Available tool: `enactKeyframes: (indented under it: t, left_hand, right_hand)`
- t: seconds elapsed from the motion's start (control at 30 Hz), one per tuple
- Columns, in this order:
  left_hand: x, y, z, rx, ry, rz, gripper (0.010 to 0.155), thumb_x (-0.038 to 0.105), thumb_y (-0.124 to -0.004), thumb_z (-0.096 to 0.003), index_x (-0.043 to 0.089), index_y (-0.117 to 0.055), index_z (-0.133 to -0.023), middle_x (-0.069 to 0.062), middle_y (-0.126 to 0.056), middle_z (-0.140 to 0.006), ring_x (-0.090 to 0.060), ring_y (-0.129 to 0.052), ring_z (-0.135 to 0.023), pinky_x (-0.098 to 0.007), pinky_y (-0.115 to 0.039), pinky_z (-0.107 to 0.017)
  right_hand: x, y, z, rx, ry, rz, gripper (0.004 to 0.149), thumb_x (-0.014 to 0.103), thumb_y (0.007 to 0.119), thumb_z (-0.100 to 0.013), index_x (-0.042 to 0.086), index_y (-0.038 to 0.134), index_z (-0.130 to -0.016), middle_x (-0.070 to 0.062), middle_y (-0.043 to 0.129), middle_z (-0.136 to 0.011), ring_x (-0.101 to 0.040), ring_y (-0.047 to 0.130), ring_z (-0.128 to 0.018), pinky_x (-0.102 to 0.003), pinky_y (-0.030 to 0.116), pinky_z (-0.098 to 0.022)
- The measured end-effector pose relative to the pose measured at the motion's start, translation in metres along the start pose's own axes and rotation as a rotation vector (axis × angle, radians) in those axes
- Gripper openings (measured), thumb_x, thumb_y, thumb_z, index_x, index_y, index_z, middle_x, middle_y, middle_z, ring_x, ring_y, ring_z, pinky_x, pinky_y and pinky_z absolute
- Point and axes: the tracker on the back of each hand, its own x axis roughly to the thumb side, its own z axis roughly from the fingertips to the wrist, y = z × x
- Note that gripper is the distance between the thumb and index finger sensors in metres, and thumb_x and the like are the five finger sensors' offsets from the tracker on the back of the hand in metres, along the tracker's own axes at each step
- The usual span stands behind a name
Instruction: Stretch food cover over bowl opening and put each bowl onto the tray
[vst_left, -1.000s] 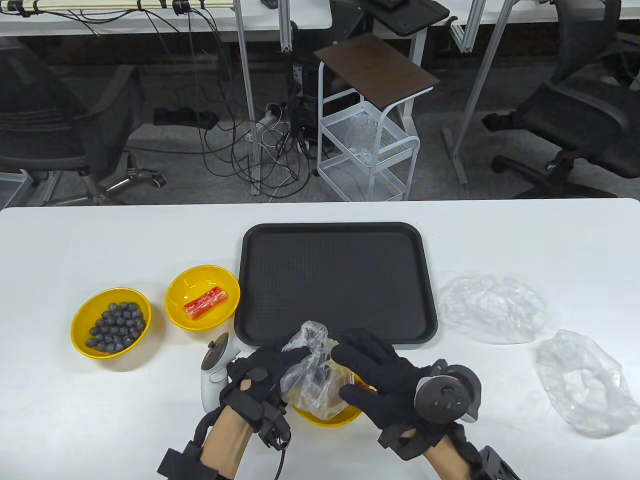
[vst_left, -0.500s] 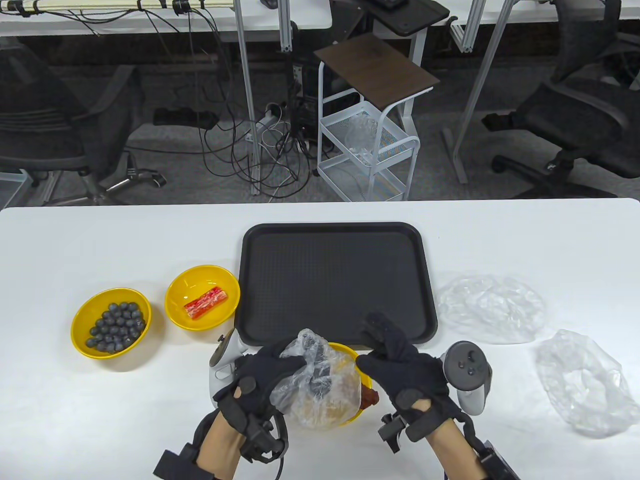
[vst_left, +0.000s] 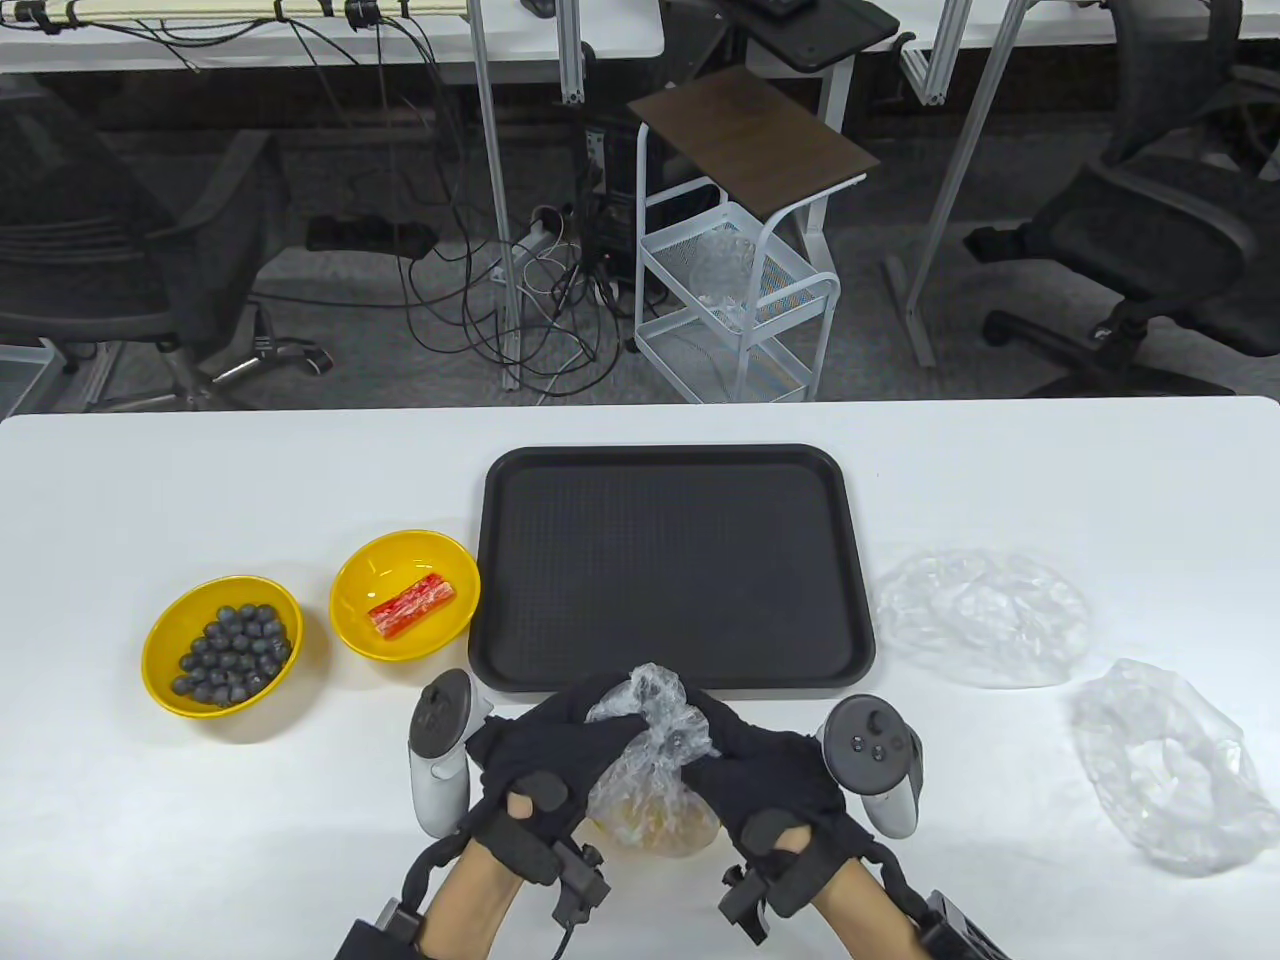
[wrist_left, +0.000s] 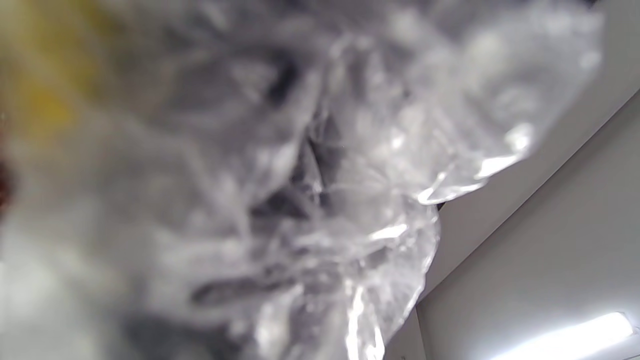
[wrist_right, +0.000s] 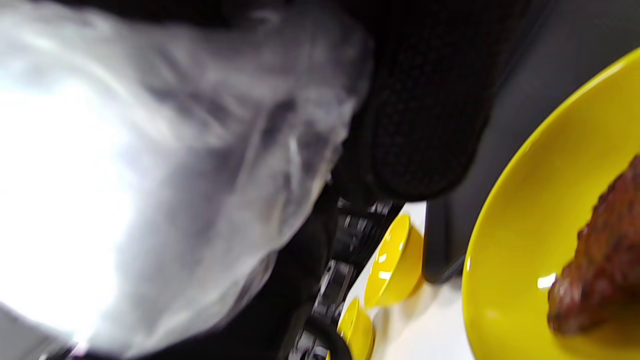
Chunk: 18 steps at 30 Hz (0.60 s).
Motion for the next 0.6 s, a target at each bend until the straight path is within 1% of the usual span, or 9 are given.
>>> enactKeyframes:
  t: [0.07, 0.17, 0.23, 0.37, 0.4, 0.43, 0.5, 0.57, 0.6]
  left_hand:
    - [0.002, 0.005, 0.003, 0.046, -0.015, 0.012, 0.04, 0.034, -0.093, -0.0479, 0.026, -0.091, -0.087, -0.003, -0.108, -0.079, -0.031, -0.113, -0.065, -0.046, -0.096, -0.049]
    - [0.0, 0.02, 0.007, 0.128, -0.005, 0.054, 0.041, 0.034, -0.092, -0.048, 0.026, -0.091, -0.088, -0.003, -0.108, -0.079, -0.03, -0.112, -0.067, -0.046, -0.096, -0.05]
    - [-0.004, 0.025, 0.007, 0.132, 0.006, 0.082, 0.041, 0.033, -0.092, -0.0482, 0.026, -0.09, -0.088, -0.003, -0.107, -0.079, -0.031, -0.111, -0.067, -0.047, -0.095, -0.051]
    - [-0.005, 0.029, 0.008, 0.13, 0.022, 0.099, 0.041, 0.032, -0.091, -0.048, 0.024, -0.09, -0.088, -0.005, -0.106, -0.078, -0.033, -0.11, -0.065, -0.047, -0.094, -0.05]
    - [-0.004, 0.032, 0.008, 0.124, 0.033, 0.077, 0.041, 0.031, -0.091, -0.0477, 0.023, -0.09, -0.088, -0.006, -0.107, -0.077, -0.033, -0.11, -0.064, -0.047, -0.094, -0.049]
    - [-0.001, 0.035, 0.008, 0.094, 0.059, 0.039, 0.041, 0.031, -0.091, -0.0475, 0.022, -0.091, -0.088, -0.006, -0.107, -0.077, -0.033, -0.111, -0.063, -0.047, -0.094, -0.048]
    - [0.003, 0.039, 0.009, -0.002, 0.118, -0.042, 0.042, 0.03, -0.09, -0.048, 0.022, -0.09, -0.089, -0.007, -0.106, -0.077, -0.033, -0.11, -0.063, -0.048, -0.094, -0.049]
    - [0.005, 0.039, 0.009, -0.059, 0.146, -0.098, 0.045, 0.029, -0.089, -0.048, 0.019, -0.089, -0.092, -0.008, -0.106, -0.078, -0.035, -0.11, -0.063, -0.048, -0.094, -0.049]
    - [0.006, 0.039, 0.009, -0.093, 0.184, -0.136, 0.046, 0.028, -0.089, -0.0483, 0.018, -0.088, -0.093, -0.008, -0.105, -0.079, -0.035, -0.11, -0.064, -0.049, -0.094, -0.05]
  right_hand:
    - [-0.003, -0.009, 0.002, -0.066, 0.012, -0.053, 0.053, 0.036, 0.085, -0.046, 0.01, 0.087, -0.092, -0.016, 0.102, -0.08, -0.03, 0.115, -0.053, -0.033, 0.098, -0.023]
    - [-0.007, -0.018, 0.002, -0.076, 0.009, -0.137, 0.049, 0.036, 0.085, -0.046, 0.014, 0.09, -0.089, -0.009, 0.108, -0.073, -0.024, 0.115, -0.048, -0.03, 0.097, -0.021]
    - [-0.009, -0.018, 0.001, -0.032, 0.005, -0.207, 0.05, 0.036, 0.087, -0.044, 0.014, 0.091, -0.088, -0.008, 0.108, -0.071, -0.023, 0.115, -0.045, -0.03, 0.097, -0.021]
    - [-0.011, -0.017, 0.0, -0.042, 0.019, -0.205, 0.049, 0.036, 0.087, -0.043, 0.012, 0.092, -0.086, -0.006, 0.11, -0.064, -0.021, 0.114, -0.038, -0.03, 0.095, -0.02]
    - [-0.011, -0.02, 0.001, -0.056, 0.029, -0.197, 0.049, 0.036, 0.086, -0.043, 0.011, 0.091, -0.086, -0.006, 0.109, -0.062, -0.02, 0.113, -0.035, -0.03, 0.095, -0.019]
    - [-0.01, -0.023, 0.001, -0.068, 0.032, -0.193, 0.049, 0.035, 0.087, -0.043, 0.01, 0.091, -0.085, -0.006, 0.109, -0.06, -0.02, 0.113, -0.034, -0.03, 0.095, -0.018]
    - [-0.008, -0.029, 0.002, -0.097, 0.035, -0.158, 0.048, 0.036, 0.086, -0.045, 0.01, 0.091, -0.085, -0.004, 0.109, -0.057, -0.019, 0.112, -0.03, -0.03, 0.094, -0.017]
    - [-0.005, -0.032, 0.003, -0.108, 0.029, -0.105, 0.048, 0.036, 0.086, -0.045, 0.01, 0.092, -0.084, -0.003, 0.109, -0.055, -0.019, 0.111, -0.028, -0.03, 0.093, -0.016]
    - [-0.002, -0.032, 0.003, -0.118, 0.023, -0.07, 0.048, 0.037, 0.086, -0.045, 0.01, 0.092, -0.084, -0.003, 0.109, -0.054, -0.018, 0.11, -0.027, -0.03, 0.093, -0.016]
